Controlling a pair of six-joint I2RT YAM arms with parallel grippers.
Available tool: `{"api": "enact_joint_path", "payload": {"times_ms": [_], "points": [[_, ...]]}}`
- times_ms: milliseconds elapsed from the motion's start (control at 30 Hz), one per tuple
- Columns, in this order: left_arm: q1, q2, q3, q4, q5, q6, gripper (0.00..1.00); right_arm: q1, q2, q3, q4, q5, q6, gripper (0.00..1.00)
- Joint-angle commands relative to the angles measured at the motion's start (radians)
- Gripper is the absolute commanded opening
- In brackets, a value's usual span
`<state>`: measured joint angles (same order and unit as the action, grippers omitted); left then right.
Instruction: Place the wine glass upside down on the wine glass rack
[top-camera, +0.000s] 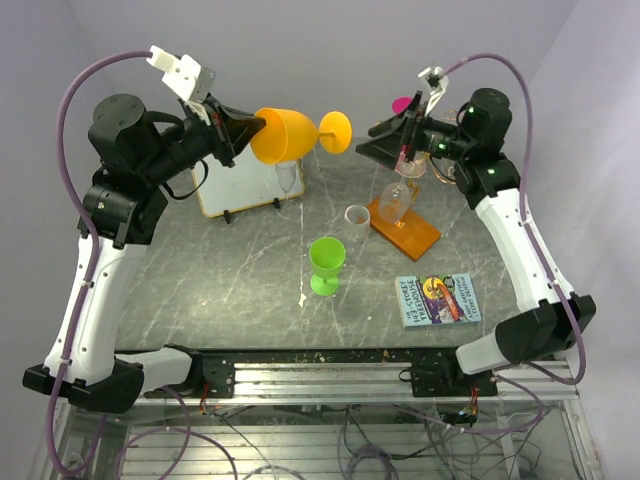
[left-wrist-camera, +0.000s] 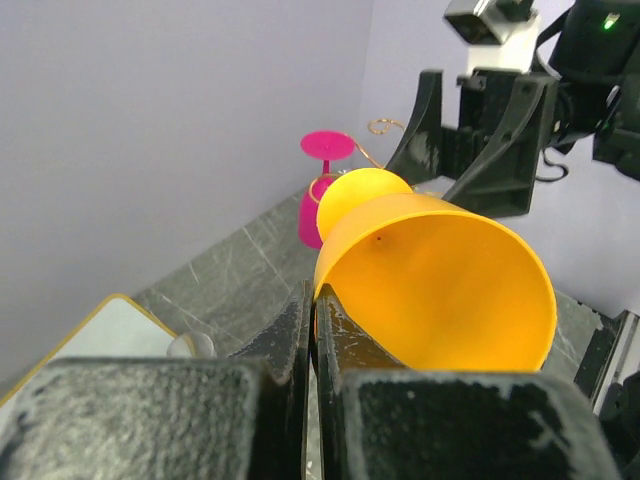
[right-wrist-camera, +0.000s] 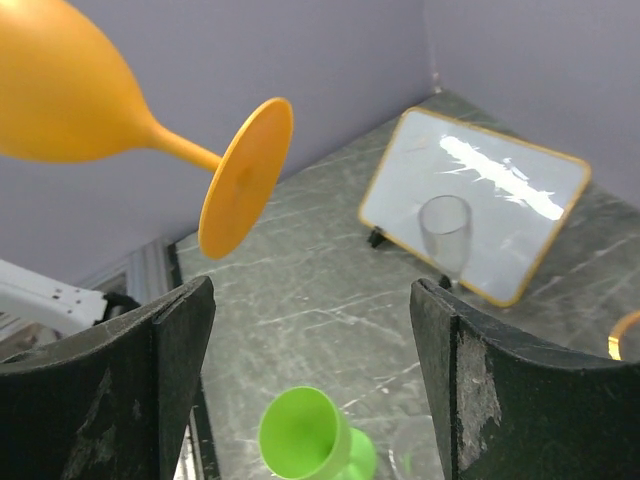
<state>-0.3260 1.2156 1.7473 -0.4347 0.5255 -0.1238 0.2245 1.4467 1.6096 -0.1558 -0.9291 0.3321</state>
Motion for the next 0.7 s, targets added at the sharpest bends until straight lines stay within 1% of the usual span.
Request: {"api": "enact_joint_path", "payload": {"times_ms": [0,167,367,467,667], "points": [[0.005,-0.004,0.018,0.112,-0.022,-0.026,0.07,0.050,0.029,0.010,0.087,-0.025,0.078,0.78],[0.005,-0.016,-0.006,0.126,-0.029,-0.023,0.07,0.104,0.063,0.055,0.081,-0.015,0.073,0.75],[0.005,-0.030,-0.032,0.121,-0.031,0.001,0.07,0.123,0.096,0.100,0.093,0.013,0.101,0.69],[0.005,-0.029,-0.034,0.119,-0.032,0.013,0.07,0.134,0.101,0.108,0.088,0.019,0.092,0.65],[0.006,-0.028,-0.044,0.119,-0.028,0.023,0.07,0.142,0.109,0.117,0.077,0.059,0.089,0.54]]}}
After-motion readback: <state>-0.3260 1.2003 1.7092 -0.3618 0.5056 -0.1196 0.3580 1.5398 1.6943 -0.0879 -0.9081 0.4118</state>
